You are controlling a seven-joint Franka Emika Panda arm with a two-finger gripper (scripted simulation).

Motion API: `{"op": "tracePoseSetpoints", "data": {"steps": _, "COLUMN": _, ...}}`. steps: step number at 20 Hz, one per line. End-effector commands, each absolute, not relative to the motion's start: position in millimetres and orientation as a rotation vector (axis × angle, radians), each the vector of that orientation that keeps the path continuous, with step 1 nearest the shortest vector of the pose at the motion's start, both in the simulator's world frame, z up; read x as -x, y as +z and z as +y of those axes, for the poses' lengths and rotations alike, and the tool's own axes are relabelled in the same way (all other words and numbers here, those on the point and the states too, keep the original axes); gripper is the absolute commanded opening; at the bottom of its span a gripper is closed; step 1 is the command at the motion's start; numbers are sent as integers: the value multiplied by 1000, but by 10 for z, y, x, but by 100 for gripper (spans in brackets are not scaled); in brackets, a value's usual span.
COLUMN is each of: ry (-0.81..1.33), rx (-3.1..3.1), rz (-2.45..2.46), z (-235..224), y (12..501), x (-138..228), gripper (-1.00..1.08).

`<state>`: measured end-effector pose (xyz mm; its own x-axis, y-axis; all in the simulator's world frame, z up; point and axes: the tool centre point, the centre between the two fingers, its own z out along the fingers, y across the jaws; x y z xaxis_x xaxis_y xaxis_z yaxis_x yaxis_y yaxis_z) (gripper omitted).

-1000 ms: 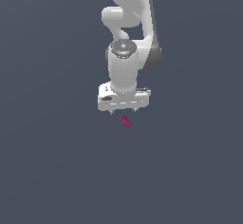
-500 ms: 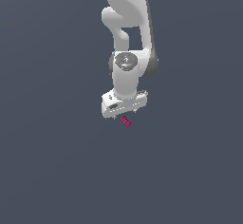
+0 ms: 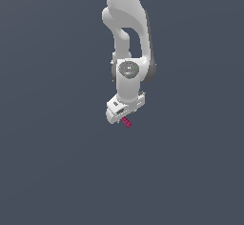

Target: Pick up the object and move it to a goal position.

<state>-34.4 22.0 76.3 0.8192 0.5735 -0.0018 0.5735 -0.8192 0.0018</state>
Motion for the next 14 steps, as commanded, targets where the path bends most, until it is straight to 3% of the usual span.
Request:
{"op": "tracePoseSetpoints", "data": {"steps": 1, "ry": -1, "rx": -2974, "rz": 1007, "z": 237, "y": 701, "x": 374, "gripper": 100}}
{"op": "tracePoseSetpoints", "data": {"steps": 14, "ry": -1, "rx": -2951, "rz": 1079, "z": 259, "y": 573, "x": 416, "gripper": 100}}
